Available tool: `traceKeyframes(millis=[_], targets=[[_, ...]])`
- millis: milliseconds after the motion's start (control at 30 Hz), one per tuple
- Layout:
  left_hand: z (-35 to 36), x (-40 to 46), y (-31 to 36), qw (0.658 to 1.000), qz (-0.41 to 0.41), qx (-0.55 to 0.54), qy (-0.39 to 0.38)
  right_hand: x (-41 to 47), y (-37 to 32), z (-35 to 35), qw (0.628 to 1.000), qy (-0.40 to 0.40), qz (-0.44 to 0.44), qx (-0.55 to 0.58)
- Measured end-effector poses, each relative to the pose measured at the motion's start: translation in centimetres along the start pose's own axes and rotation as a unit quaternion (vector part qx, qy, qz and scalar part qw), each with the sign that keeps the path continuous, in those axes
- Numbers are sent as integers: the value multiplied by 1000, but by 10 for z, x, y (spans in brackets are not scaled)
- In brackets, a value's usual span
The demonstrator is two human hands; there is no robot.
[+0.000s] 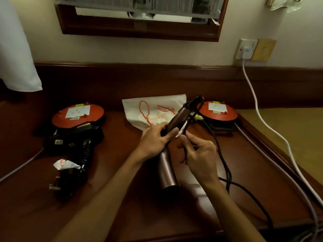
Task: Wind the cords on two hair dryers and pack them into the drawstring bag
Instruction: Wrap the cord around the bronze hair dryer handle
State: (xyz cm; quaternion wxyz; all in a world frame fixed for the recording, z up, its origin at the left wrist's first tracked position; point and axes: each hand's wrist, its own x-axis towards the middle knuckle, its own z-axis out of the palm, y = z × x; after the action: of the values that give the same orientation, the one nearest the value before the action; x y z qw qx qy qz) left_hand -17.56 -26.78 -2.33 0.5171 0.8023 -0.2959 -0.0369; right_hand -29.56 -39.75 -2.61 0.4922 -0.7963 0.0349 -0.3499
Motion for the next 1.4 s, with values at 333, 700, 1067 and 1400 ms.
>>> traceKeyframes(millis=[333,700,1067,1400], targets=[[0,2,4,999,-20,-17,-21,-5,16,14,976,-95,-77,-181],[-10,-1,-5,999,20,-2,-41,-12,15,-10,978,-203,26,29],[-18,-13,-9,997,-19,32,-67,16,19,7,981,-161,-56,-95],[10,-17,4,995,15,79,54,-2,34,-27,967,-247,31,-51]])
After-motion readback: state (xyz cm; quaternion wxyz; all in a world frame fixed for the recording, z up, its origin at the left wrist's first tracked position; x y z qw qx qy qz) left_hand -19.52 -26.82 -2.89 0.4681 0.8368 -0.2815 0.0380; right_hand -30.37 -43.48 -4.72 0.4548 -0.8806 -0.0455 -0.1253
